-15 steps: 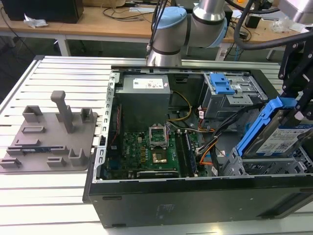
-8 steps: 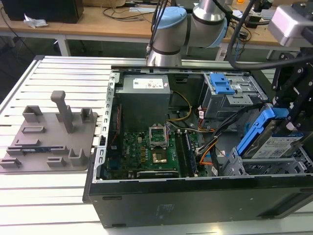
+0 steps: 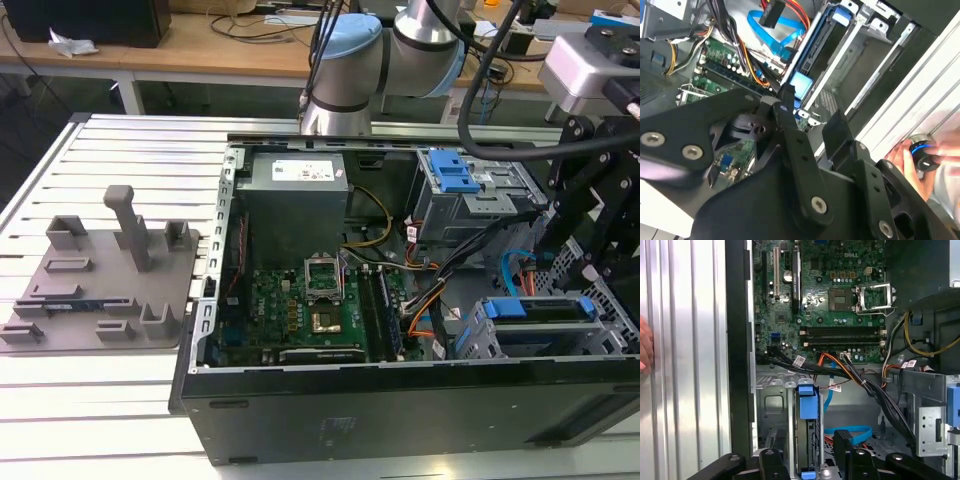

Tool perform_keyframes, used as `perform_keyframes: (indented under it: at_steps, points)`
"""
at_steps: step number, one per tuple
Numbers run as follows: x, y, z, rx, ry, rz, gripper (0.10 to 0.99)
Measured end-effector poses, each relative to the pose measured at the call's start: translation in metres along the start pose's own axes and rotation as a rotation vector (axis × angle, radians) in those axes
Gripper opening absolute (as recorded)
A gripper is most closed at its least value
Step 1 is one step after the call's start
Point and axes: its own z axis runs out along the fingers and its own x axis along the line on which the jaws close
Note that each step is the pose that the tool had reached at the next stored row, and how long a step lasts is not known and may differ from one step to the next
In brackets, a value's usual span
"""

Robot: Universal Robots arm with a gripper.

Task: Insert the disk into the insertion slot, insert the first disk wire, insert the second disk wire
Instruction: 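Insert the disk into the insertion slot, then insert the first disk wire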

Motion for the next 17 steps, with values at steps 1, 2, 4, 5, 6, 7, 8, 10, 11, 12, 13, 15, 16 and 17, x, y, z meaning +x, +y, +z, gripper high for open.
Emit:
perform_keyframes:
  at_steps: [1, 2, 4, 5, 6, 7, 8, 10, 11, 12, 13, 15, 16, 17]
  points:
    - [0.0000, 0.0000, -0.0001, 0.000, 0.0008, 0.000, 0.502]
    - [0.0000, 0.0000, 0.0000, 0.000, 0.0017, 0.000, 0.502]
    - [-0.0001, 0.0000, -0.0001, 0.000, 0.0026, 0.000, 0.502]
    - [0.0000, 0.0000, 0.0000, 0.000, 0.0029, 0.000, 0.502]
    - [0.0000, 0.0000, -0.0001, 0.000, 0.0033, 0.000, 0.502]
    - [0.0000, 0.0000, -0.0001, 0.000, 0.0038, 0.000, 0.502]
    - [0.0000, 0.0000, -0.0001, 0.000, 0.0041, 0.000, 0.502]
    - [0.0000, 0.0000, -0.0001, 0.000, 0.0055, 0.000, 0.502]
    - [0.0000, 0.0000, -0.0001, 0.000, 0.0060, 0.000, 0.502]
    - [0.0000, 0.0000, -0.0001, 0.000, 0.0067, 0.000, 0.502]
    - [0.0000, 0.0000, 0.0000, 0.000, 0.0073, 0.000, 0.502]
    - [0.0000, 0.0000, -0.0001, 0.000, 0.0095, 0.000, 0.502]
    - [0.0000, 0.0000, 0.0000, 0.000, 0.0103, 0.000, 0.502]
    - [-0.0001, 0.0000, -0.0001, 0.000, 0.0107, 0.000, 0.502]
